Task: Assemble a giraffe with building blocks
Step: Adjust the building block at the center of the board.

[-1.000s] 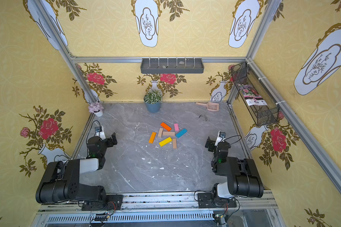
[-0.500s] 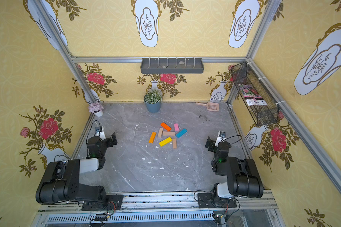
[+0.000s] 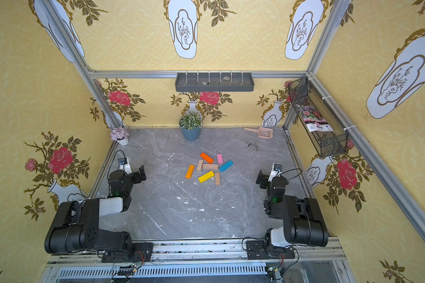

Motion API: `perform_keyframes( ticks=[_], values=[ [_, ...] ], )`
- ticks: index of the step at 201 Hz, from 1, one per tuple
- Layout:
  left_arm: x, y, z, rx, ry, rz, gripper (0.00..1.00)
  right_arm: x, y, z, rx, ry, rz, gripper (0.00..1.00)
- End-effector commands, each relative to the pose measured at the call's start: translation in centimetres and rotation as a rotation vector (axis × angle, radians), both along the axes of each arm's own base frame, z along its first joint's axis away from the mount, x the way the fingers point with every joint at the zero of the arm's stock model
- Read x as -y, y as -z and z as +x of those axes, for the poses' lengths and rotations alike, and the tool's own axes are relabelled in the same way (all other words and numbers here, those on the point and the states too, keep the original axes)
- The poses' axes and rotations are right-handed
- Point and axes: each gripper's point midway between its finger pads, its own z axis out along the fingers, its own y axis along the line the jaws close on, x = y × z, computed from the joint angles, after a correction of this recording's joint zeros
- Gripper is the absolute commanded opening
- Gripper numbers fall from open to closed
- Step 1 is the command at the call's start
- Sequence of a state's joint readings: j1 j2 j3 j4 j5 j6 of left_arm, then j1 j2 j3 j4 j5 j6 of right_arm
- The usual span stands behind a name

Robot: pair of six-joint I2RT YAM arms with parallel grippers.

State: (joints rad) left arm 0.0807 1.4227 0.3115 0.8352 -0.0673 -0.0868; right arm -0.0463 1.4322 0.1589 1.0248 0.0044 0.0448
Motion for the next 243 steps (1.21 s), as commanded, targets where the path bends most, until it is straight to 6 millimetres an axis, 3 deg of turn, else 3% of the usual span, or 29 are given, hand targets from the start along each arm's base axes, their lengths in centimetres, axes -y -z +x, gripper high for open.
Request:
perform_keyframes(
  ticks=[1, 31, 42, 66, 79, 115, 135, 153, 162, 192, 213, 228, 243],
  values=[
    [0.1, 0.0, 0.0, 0.000, 0.007, -0.003, 0.99, 0.0, -1.1, 0.4, 0.047, -0.006, -0.005, 0.98],
    [0.1, 0.0, 0.0, 0.001, 0.008, -0.004, 0.99, -0.7, -2.7, 0.2, 0.068, -0.018, -0.045, 0.97],
    [0.1, -0.2, 0.1, 0.001, 0.007, 0.001, 0.99, -1.1, -3.1, 0.3, 0.005, -0.004, -0.092, 0.98],
    [1.0, -1.6, 0.3, -0.071, 0.034, 0.025, 0.99, -1.8, -8.0, 0.8, -0.007, 0.096, -0.161, 0.98],
    [1.1, -3.9, 0.4, -0.118, -0.020, 0.017, 0.99, -3.6, -11.1, 1.0, 0.055, 0.058, -0.195, 0.98],
    [6.3, -7.9, 0.6, -0.050, 0.131, -0.188, 0.99, -6.3, -16.8, 1.2, 0.081, -0.012, -0.101, 0.98],
    [9.8, -9.3, 0.4, -0.083, 0.284, -0.234, 0.99, -5.7, -18.7, 1.5, 0.079, 0.051, -0.027, 0.97],
    [10.9, -9.8, 0.5, -0.082, 0.289, -0.194, 0.99, -1.1, -16.8, -0.4, -0.026, 0.410, 0.148, 0.98],
    [10.8, -9.9, 0.8, -0.085, 0.268, -0.199, 0.99, -0.1, -16.5, -0.7, -0.048, 0.446, 0.157, 0.97],
    [9.9, -9.5, 2.8, -0.149, 0.166, -0.230, 0.99, -0.5, -15.1, -0.2, -0.097, 0.359, 0.176, 0.98],
    [9.7, -6.6, 4.9, -0.271, 0.082, -0.289, 0.99, -0.9, -13.4, -0.7, -0.140, 0.339, 0.140, 0.98],
    [10.9, -5.7, 6.7, -0.351, 0.100, -0.319, 0.99, -1.0, -12.5, -1.2, -0.142, 0.339, 0.153, 0.98],
    [13.5, -6.1, 7.2, -0.272, 0.165, -0.264, 0.99, -1.3, -12.2, -1.4, -0.136, 0.317, 0.182, 0.98]
  ],
)
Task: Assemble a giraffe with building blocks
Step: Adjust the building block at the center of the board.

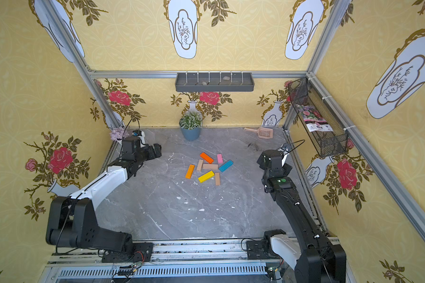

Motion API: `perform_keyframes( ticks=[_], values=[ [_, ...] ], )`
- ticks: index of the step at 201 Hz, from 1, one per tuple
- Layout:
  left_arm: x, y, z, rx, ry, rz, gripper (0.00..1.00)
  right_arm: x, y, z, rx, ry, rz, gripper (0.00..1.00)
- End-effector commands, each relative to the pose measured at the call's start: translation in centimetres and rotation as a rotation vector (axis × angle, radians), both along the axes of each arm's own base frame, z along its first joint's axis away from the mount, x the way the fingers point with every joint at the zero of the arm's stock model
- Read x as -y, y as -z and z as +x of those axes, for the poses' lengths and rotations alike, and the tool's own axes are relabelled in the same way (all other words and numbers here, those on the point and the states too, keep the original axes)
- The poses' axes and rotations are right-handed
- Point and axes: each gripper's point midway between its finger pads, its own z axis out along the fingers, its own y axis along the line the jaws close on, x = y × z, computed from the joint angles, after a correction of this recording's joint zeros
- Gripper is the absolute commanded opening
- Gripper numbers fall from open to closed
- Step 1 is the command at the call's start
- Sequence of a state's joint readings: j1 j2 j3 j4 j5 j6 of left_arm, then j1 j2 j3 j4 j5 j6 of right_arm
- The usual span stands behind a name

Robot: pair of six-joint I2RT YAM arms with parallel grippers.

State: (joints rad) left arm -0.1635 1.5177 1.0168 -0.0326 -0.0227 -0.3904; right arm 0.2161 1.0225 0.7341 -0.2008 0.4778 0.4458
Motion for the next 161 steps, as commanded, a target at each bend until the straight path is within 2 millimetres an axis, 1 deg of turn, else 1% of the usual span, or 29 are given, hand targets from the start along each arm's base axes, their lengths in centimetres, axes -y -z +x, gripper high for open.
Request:
perform_keyframes(
  ticks=[1, 11, 22, 29, 33, 44, 57, 60, 63, 64, 66, 74, 86, 98, 110, 121, 130, 142, 151, 161],
  values=[
    [2.5, 1.2, -0.2, -0.004, 0.029, 0.020, 0.99, -0.5, 0.3, -0.4, 0.021, -0.013, 0.048, 0.98],
    [3.5, 0.2, -0.2, 0.066, 0.016, 0.099, 0.99, -0.9, 0.3, -0.3, 0.026, -0.038, 0.062, 0.98],
    [4.2, -0.7, 0.1, 0.086, -0.002, 0.141, 0.99, -1.1, 0.4, -0.4, 0.024, -0.044, 0.076, 0.98],
    [4.5, -0.8, 0.4, 0.079, -0.006, 0.144, 0.99, -1.1, 0.8, -0.5, 0.015, -0.035, 0.084, 0.98],
    [4.7, -0.6, 0.5, 0.069, -0.005, 0.144, 0.99, -0.9, 1.0, -0.7, 0.011, -0.020, 0.089, 0.98],
    [5.3, -0.5, 1.0, 0.057, -0.004, 0.132, 0.99, 0.3, 2.2, -1.4, -0.004, 0.068, 0.094, 0.97],
    [7.4, -0.7, 1.2, 0.086, 0.057, 0.154, 0.99, 2.2, 4.3, -2.4, -0.011, 0.196, 0.079, 0.98],
    [8.0, -0.8, 1.2, 0.097, 0.072, 0.166, 0.99, 2.4, 4.7, -2.5, -0.010, 0.206, 0.072, 0.97],
    [7.9, -0.8, 1.3, 0.104, 0.070, 0.185, 0.99, 2.5, 5.1, -2.6, -0.012, 0.213, 0.063, 0.98],
    [8.6, -0.9, 1.1, 0.109, 0.083, 0.190, 0.99, 2.6, 5.3, -2.7, -0.013, 0.216, 0.060, 0.98],
    [9.3, -0.9, 0.9, 0.115, 0.096, 0.202, 0.99, 2.6, 5.4, -2.6, -0.010, 0.220, 0.059, 0.97],
    [10.3, -1.1, 0.9, 0.130, 0.105, 0.247, 0.99, 2.8, 6.4, -2.9, -0.018, 0.232, 0.056, 0.97],
    [11.2, -1.0, 1.0, 0.127, 0.104, 0.296, 0.99, 2.5, 7.3, -2.9, -0.028, 0.218, 0.066, 0.97],
    [11.3, -0.6, 1.4, 0.097, 0.076, 0.320, 0.99, 1.7, 8.0, -2.9, -0.042, 0.178, 0.083, 0.98],
    [11.5, 0.2, 2.1, 0.048, 0.062, 0.302, 0.99, 0.9, 7.9, -2.8, -0.048, 0.146, 0.105, 0.98],
    [12.4, 0.9, 2.8, -0.002, 0.089, 0.246, 0.99, 0.3, 7.7, -2.7, -0.032, 0.120, 0.111, 0.97],
    [12.8, 1.4, 3.6, -0.041, 0.082, 0.189, 0.99, -0.3, 7.8, -2.7, -0.016, 0.090, 0.109, 0.98],
    [12.6, 2.4, 4.7, -0.106, 0.036, 0.117, 0.99, -0.9, 7.8, -2.7, -0.007, 0.060, 0.113, 0.98],
    [13.9, 3.1, 5.2, -0.153, 0.106, 0.056, 0.99, -1.0, 7.8, -2.6, -0.008, 0.053, 0.113, 0.98],
    [15.1, 3.5, 5.3, -0.148, 0.163, 0.028, 0.99, -1.1, 7.8, -2.5, -0.009, 0.052, 0.112, 0.98]
  ],
)
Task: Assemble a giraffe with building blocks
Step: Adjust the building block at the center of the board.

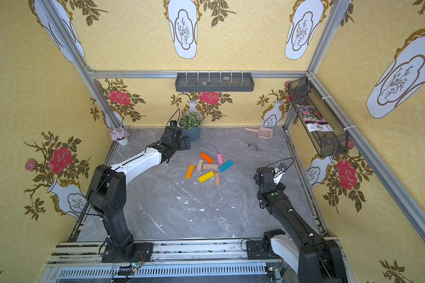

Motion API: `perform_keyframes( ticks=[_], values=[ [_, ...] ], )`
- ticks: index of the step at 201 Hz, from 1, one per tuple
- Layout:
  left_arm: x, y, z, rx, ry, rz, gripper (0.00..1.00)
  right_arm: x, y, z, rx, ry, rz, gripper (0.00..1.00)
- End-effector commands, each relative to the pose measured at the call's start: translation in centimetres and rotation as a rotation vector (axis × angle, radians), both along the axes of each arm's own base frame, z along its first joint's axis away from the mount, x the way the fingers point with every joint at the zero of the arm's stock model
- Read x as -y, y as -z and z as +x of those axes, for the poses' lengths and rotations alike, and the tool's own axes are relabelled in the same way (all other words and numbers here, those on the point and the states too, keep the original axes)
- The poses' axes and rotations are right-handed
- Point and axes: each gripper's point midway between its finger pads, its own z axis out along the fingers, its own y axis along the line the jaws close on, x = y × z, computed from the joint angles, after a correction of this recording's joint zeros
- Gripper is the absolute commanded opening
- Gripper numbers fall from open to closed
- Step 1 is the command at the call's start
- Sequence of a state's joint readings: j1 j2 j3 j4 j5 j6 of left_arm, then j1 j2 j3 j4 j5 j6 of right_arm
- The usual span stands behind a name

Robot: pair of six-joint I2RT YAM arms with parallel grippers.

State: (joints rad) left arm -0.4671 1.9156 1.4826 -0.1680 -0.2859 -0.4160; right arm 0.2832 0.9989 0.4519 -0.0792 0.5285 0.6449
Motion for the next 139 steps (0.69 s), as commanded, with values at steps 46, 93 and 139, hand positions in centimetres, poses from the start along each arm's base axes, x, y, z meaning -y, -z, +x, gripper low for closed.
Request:
perform_keyframes(
  ticks=[46, 93, 139],
  values=[
    [5.2, 3.6, -0.7, -0.106, 0.194, -0.179, 0.99, -1.2, -0.6, 1.2, 0.035, -0.037, 0.016, 0.98],
    [6.3, 2.5, -0.5, 0.097, 0.193, -0.191, 0.99, -1.8, 0.0, 1.2, 0.019, -0.058, 0.030, 0.98],
    [8.4, 3.5, -1.0, -0.029, 0.256, -0.230, 0.99, -2.5, 0.2, 1.3, 0.012, -0.091, 0.050, 0.97]
  ],
)
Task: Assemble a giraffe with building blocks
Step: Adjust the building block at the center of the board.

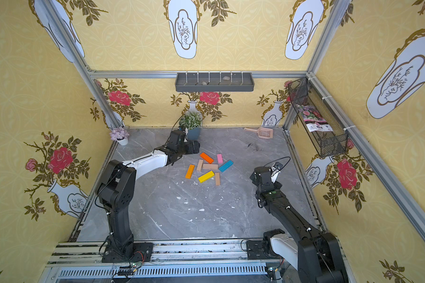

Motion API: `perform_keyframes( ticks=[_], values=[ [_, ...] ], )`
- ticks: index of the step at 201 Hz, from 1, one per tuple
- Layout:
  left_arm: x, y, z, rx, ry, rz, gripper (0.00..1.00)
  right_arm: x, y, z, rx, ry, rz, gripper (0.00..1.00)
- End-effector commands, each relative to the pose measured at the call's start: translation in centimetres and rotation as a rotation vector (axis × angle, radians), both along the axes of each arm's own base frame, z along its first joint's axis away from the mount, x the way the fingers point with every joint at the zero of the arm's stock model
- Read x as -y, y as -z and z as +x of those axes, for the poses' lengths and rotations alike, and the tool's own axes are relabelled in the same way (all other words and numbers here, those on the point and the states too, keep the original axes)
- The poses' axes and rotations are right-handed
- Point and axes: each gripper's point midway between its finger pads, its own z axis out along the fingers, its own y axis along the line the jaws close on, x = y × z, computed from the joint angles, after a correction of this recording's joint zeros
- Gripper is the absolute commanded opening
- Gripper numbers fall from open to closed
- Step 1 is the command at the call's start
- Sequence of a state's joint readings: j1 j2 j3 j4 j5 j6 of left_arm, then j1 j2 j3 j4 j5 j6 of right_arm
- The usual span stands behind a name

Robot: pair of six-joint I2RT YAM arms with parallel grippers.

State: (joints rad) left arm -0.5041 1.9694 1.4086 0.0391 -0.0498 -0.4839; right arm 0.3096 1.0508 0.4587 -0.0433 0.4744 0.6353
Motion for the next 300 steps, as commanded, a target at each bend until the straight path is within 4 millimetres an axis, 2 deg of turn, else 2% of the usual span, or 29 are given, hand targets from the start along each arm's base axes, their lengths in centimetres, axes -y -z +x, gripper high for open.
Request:
perform_keyframes(
  ticks=[1, 31, 53, 102, 144, 178, 221, 252, 274, 300],
  values=[
    [2.2, 1.1, -0.2, -0.014, 0.075, -0.015, 0.99, -0.6, -0.6, 0.6, 0.032, -0.017, 0.027, 0.97],
    [5.9, 3.8, -0.3, -0.113, 0.220, 0.001, 1.00, -1.0, -0.4, 0.8, 0.032, -0.037, 0.032, 0.97],
    [7.5, 5.6, -0.9, -0.149, 0.266, 0.085, 0.99, -1.1, -0.3, 0.9, 0.017, -0.042, 0.029, 0.98],
    [9.3, 9.3, -1.1, -0.262, 0.304, 0.127, 0.99, -1.7, -0.1, 1.1, 0.019, -0.067, 0.038, 0.97],
    [10.3, 11.3, -1.4, -0.313, 0.316, 0.100, 0.99, -1.8, 0.1, 1.2, 0.012, -0.075, 0.036, 0.97],
    [11.1, 13.1, -3.5, -0.393, 0.346, 0.062, 0.99, -1.8, 0.3, 1.2, 0.008, -0.076, 0.038, 0.98],
    [11.5, 13.8, -6.3, -0.404, 0.364, 0.088, 0.99, -2.0, 0.2, 1.3, 0.007, -0.084, 0.041, 0.98],
    [12.6, 13.9, -7.4, -0.397, 0.386, 0.112, 0.99, -2.0, 0.2, 1.2, 0.006, -0.083, 0.042, 0.98],
    [12.9, 13.3, -7.0, -0.381, 0.383, 0.123, 0.99, -1.9, 0.1, 1.2, 0.010, -0.079, 0.042, 0.98],
    [13.3, 11.7, -5.6, -0.338, 0.379, 0.138, 1.00, -1.9, 0.2, 1.2, 0.009, -0.079, 0.042, 0.98]
  ],
)
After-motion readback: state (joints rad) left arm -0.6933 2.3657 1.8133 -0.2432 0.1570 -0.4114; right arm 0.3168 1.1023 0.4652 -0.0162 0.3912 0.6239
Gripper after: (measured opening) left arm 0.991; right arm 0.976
